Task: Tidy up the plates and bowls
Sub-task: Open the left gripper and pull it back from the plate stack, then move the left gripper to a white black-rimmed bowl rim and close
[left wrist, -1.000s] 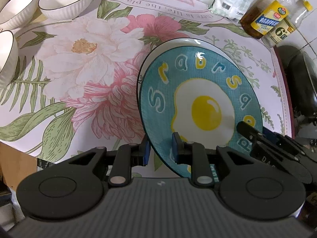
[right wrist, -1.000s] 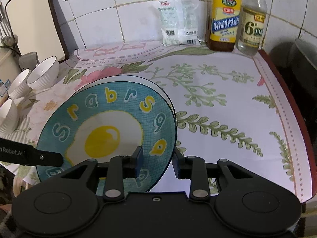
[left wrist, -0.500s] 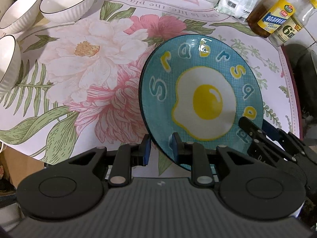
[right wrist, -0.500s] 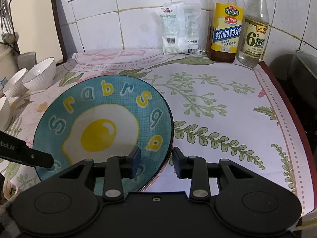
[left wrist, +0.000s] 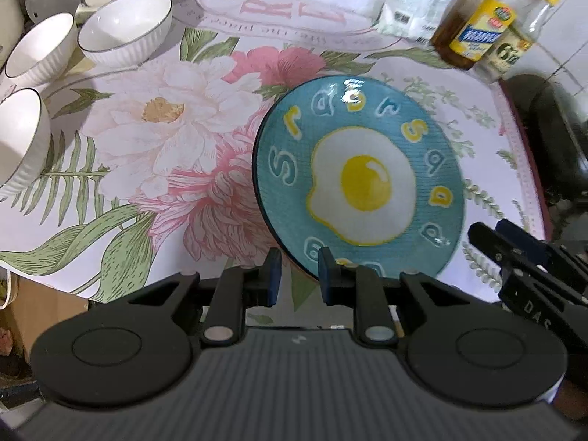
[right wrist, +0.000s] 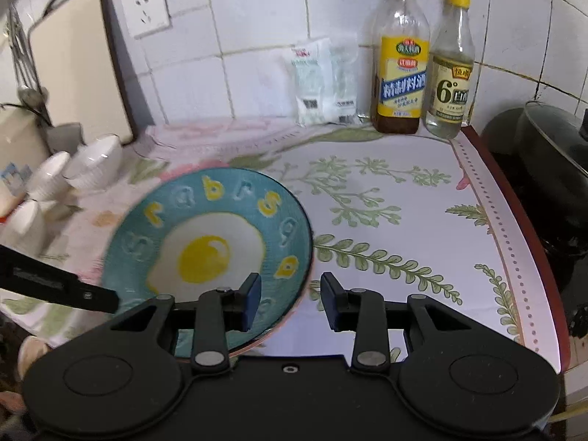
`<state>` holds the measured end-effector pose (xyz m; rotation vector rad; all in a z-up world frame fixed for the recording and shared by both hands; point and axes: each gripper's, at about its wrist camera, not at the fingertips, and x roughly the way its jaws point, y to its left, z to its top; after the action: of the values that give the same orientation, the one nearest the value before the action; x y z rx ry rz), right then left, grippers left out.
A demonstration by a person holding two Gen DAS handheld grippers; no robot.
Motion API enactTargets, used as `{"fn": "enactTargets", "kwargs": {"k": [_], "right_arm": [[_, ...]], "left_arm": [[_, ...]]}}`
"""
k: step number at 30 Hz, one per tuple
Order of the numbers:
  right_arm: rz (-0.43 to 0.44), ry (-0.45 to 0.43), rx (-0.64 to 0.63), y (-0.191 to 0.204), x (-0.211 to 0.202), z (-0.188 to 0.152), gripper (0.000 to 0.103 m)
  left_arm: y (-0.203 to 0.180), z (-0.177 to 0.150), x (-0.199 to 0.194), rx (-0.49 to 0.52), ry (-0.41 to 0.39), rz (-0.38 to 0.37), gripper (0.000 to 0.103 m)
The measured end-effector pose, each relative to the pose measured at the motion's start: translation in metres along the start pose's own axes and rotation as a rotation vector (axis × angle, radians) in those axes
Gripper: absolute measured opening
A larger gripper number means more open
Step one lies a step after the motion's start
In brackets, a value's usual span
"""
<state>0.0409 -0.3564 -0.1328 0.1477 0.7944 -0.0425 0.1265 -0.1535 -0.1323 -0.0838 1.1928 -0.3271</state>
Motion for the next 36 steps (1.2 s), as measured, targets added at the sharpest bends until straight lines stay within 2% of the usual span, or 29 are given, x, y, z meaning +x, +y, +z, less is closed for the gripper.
{"fn": "enactTargets", "kwargs": {"k": [4,8,14,23,25,33,36], "right_arm": [[0.049,-0.018,-0.002,0.010,-0.024,0.003,0.051],[0.075,-0.030,-0.026,0.021,-0.042,0.004,0.055],[0.116,-0.050,-0.036,0.030,-0.065,0.004,0.056],[0.134,-0.074,-0.129,0.056,-0.087,0.009,0.057],[0.149,-0.083,-0.147,0.064,-0.090,0.010,0.061],[0.244,-0.134,-0.189,0.094,-0.093,0.010,0.062],[0.300,-0.162,-0.178,0.104,-0.087,0.012,0.063]], "left_arm": [[0.001,-0.005,-0.024,0.026,-0.040,-0.016,0.020],[0.005,-0.012,-0.050,0.057,-0.078,-0.028,0.022],[0.014,-0.024,-0.081,0.095,-0.129,-0.007,0.033],[0.036,-0.033,-0.109,0.101,-0.176,0.009,0.040],[0.042,-0.034,-0.113,0.098,-0.186,0.013,0.041],[0.070,-0.039,-0.120,0.096,-0.212,0.038,0.041],[0.085,-0.041,-0.124,0.088,-0.231,0.038,0.044]]}}
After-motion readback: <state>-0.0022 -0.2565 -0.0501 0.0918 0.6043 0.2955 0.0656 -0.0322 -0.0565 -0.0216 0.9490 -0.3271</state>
